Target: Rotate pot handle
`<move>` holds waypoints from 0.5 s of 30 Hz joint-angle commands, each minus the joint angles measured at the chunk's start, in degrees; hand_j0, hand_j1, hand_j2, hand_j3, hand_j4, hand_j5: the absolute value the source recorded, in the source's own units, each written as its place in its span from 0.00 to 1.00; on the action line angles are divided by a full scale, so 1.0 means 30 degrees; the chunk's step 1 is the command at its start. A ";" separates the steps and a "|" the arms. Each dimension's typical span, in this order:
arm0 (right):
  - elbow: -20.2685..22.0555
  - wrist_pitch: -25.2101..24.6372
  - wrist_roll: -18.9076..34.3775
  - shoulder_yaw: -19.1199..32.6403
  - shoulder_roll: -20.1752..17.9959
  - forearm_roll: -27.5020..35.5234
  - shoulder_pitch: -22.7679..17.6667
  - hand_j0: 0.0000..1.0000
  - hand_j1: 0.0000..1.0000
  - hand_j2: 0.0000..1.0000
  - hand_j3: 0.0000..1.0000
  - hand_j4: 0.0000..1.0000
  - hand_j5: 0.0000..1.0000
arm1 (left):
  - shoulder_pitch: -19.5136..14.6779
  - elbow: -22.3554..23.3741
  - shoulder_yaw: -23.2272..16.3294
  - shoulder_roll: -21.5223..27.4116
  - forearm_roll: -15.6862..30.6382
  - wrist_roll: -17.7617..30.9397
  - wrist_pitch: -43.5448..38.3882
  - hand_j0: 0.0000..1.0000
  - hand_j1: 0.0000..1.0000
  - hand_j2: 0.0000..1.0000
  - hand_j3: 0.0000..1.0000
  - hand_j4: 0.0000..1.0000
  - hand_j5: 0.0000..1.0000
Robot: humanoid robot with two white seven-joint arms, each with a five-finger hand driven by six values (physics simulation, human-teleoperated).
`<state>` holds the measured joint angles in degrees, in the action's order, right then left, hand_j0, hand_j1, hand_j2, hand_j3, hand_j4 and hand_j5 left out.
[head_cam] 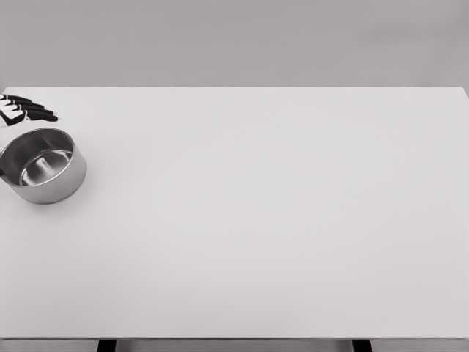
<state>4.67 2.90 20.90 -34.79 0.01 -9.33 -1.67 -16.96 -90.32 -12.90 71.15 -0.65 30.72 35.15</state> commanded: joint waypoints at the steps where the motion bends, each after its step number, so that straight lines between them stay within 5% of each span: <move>1: -0.0005 -0.0001 0.0007 -0.0005 -0.0003 0.0005 0.0000 1.00 1.00 1.00 1.00 1.00 1.00 | 0.0000 0.0752 -0.0094 -0.0073 -0.0046 -0.0017 -0.0048 1.00 1.00 1.00 1.00 1.00 1.00; 6: -0.0005 -0.0001 0.0007 -0.0005 -0.0003 0.0005 0.0000 1.00 1.00 1.00 1.00 1.00 1.00 | -0.0146 0.0431 -0.0094 -0.0629 0.0275 -0.0017 -0.0048 1.00 1.00 1.00 1.00 1.00 1.00; 12: -0.0005 0.0028 0.0007 -0.0005 -0.0003 0.0005 0.0000 1.00 1.00 1.00 1.00 1.00 1.00 | -0.1083 -0.3584 -0.0123 -0.2678 0.0481 0.0159 -0.0048 1.00 1.00 1.00 1.00 1.00 1.00; 13: -0.0005 -0.0001 0.0007 -0.0005 -0.0003 0.0005 0.0000 1.00 1.00 1.00 1.00 1.00 1.00 | -0.1522 -0.3584 -0.0414 -0.3294 0.0481 0.0188 -0.0048 1.00 1.00 1.00 1.00 1.00 1.00; 15: -0.0005 -0.0001 0.0007 -0.0005 -0.0003 0.0005 0.0000 1.00 1.00 1.00 1.00 1.00 1.00 | -0.3482 -0.3554 -0.3223 -0.4202 0.0451 0.0480 -0.0048 1.00 1.00 1.00 1.00 1.00 1.00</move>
<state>4.68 2.91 20.90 -34.79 0.01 -9.33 -1.67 -31.61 -99.83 -18.96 60.92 0.14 31.92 35.21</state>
